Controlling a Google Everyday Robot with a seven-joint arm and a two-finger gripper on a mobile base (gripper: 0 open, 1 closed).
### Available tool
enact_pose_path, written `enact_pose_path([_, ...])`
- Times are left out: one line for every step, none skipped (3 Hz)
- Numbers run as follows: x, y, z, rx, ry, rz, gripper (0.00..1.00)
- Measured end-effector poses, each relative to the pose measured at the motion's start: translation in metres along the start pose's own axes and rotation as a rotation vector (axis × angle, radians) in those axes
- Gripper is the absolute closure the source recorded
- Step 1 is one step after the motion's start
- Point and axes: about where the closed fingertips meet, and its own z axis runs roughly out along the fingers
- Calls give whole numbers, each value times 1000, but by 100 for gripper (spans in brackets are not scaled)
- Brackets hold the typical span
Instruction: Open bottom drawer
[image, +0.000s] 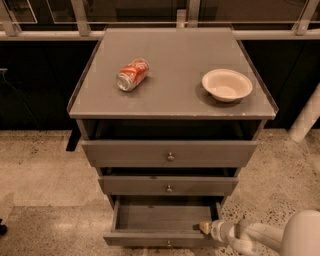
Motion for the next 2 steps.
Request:
enact_pose_path([16, 7, -8, -39, 26, 21, 100])
enact_pose_path([21, 15, -17, -75, 18, 8, 100])
